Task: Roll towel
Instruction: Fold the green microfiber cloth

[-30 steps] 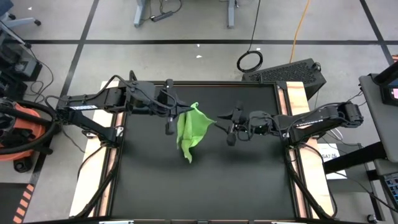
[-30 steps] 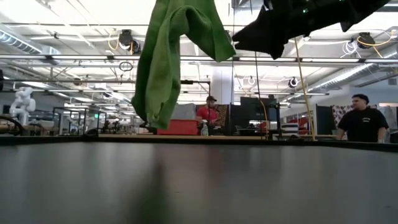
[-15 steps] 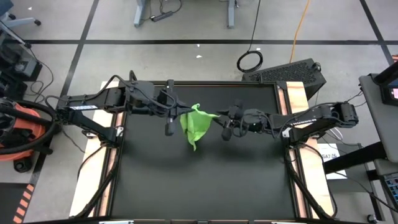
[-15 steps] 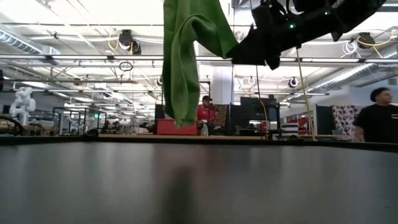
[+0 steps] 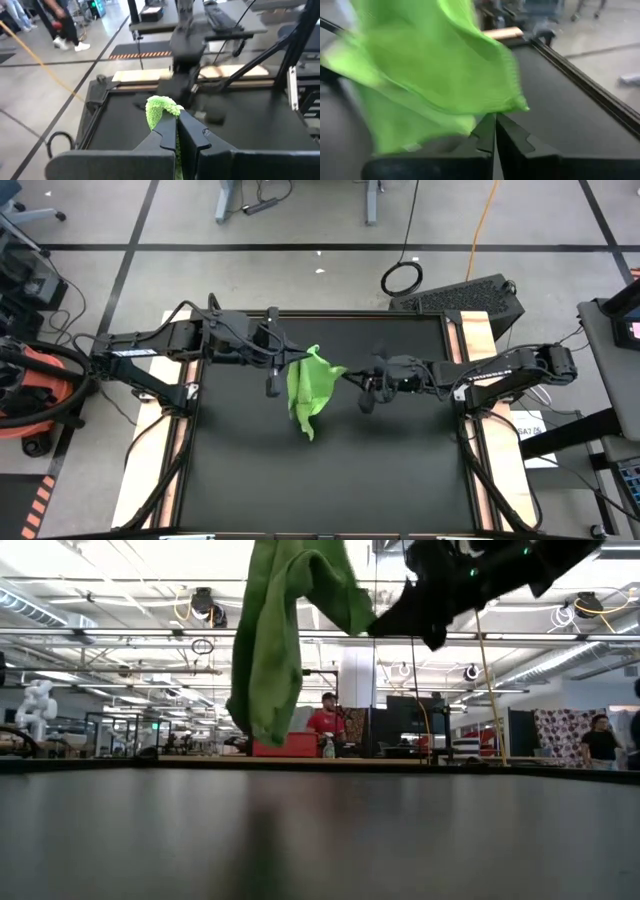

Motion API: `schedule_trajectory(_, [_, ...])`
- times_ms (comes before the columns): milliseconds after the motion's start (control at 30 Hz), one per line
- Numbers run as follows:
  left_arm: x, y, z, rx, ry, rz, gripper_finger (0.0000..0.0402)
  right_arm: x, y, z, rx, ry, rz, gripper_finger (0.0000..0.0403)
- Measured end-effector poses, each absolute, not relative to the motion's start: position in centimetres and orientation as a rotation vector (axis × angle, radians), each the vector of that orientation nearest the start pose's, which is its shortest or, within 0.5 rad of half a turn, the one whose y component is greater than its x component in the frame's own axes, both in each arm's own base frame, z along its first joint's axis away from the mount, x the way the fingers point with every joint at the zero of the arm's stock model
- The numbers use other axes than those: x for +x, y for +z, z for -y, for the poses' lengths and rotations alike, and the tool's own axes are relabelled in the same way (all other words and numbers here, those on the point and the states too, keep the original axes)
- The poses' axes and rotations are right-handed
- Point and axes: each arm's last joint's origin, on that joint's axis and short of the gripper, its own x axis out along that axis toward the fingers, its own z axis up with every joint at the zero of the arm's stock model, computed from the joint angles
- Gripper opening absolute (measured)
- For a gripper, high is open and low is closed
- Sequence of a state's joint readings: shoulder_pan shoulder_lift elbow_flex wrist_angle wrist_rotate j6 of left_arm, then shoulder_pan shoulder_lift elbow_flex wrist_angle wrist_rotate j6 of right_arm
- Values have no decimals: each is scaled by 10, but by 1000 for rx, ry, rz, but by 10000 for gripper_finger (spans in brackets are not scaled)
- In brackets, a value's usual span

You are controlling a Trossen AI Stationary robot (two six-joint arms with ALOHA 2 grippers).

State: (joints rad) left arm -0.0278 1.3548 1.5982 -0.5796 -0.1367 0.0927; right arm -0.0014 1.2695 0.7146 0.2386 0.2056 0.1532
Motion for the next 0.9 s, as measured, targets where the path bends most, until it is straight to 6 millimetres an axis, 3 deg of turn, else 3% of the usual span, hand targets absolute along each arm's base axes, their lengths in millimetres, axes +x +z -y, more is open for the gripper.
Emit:
schedule_trajectory(200, [273,435,2,136,139,-475,0,276,303,-5,83,-56,-136,1])
schedule_trajectory(367, [269,433,5,147,150,-510,0,272,341,-11,56,20,-223,1])
schedule_trajectory(533, [271,437,8,150,134,-460,0,267,340,-7,-26,-71,-378,39])
schedule_trajectory(800, [274,444,12,133,86,-377,0,280,323,2,-36,-122,-461,204])
schedule_trajectory(900, [275,447,13,126,69,-343,0,289,312,1,-30,-88,-498,242])
